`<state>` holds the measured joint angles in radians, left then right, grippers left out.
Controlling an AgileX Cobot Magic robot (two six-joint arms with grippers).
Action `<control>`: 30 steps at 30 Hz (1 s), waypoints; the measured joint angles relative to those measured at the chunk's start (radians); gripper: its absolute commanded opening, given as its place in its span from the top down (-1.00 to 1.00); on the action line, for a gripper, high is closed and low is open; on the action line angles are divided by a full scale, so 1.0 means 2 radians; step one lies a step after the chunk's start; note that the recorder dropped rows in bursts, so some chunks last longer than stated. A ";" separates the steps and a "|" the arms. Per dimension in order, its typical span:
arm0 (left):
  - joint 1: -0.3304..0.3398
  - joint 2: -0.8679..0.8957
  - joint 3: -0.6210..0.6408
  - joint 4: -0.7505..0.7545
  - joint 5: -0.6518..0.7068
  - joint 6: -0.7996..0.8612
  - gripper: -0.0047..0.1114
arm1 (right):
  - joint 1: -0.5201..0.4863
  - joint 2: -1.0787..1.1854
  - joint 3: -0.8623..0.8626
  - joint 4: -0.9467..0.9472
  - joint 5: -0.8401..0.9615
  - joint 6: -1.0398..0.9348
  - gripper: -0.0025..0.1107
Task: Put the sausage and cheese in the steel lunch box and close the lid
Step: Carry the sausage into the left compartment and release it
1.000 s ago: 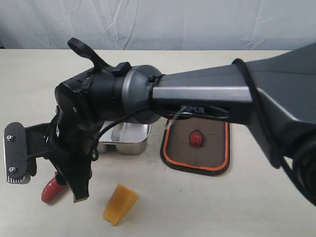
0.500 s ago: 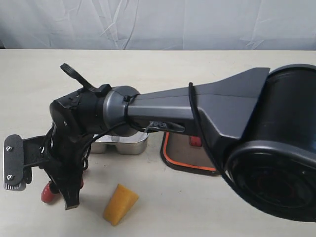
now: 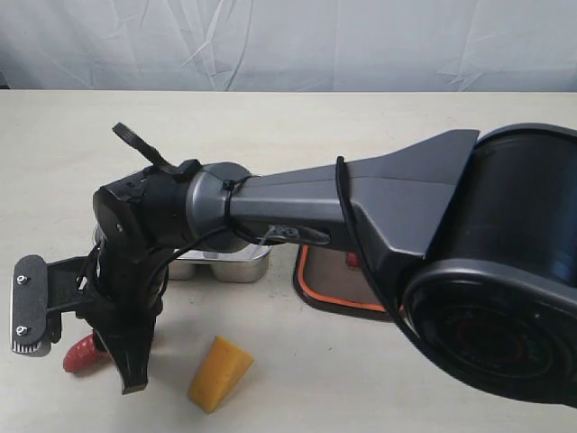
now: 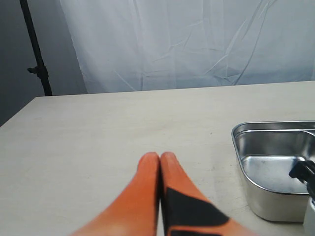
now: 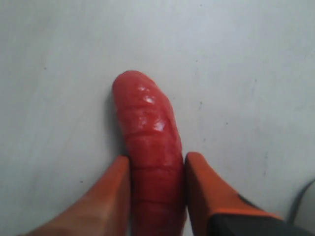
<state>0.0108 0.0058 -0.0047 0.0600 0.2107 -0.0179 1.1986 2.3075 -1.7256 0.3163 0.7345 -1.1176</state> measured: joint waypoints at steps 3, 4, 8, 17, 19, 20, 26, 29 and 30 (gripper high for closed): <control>0.000 0.000 0.000 0.000 0.000 0.000 0.92 | 0.000 -0.011 0.000 0.001 0.023 0.013 0.95; 0.000 0.000 0.000 0.000 0.000 0.000 0.92 | 0.001 -0.016 0.000 0.001 0.026 0.018 0.95; 0.000 0.000 0.000 0.000 0.000 0.000 0.92 | 0.000 -0.053 0.000 -0.004 0.020 0.041 0.95; 0.000 0.000 0.000 0.000 0.000 0.000 0.92 | -0.067 -0.094 0.000 -0.009 -0.049 0.088 0.95; 0.000 0.000 0.000 0.000 0.000 0.000 0.92 | -0.086 -0.093 0.000 0.005 -0.069 0.093 0.95; 0.000 0.000 0.000 0.000 0.000 0.000 0.92 | -0.091 -0.090 0.000 0.012 -0.079 0.094 0.95; 0.000 0.000 0.000 0.000 0.000 0.000 0.92 | -0.102 -0.069 0.000 0.031 -0.100 0.112 0.91; 0.000 0.000 0.000 0.000 0.000 0.000 0.92 | -0.103 -0.057 0.000 0.028 -0.097 0.126 0.56; 0.000 0.000 0.000 0.000 0.000 0.000 0.92 | -0.103 -0.054 0.000 0.025 -0.095 0.131 0.37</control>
<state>0.0108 0.0058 -0.0047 0.0600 0.2107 -0.0179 0.9929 2.1995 -1.7256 0.3660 0.5449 -0.8564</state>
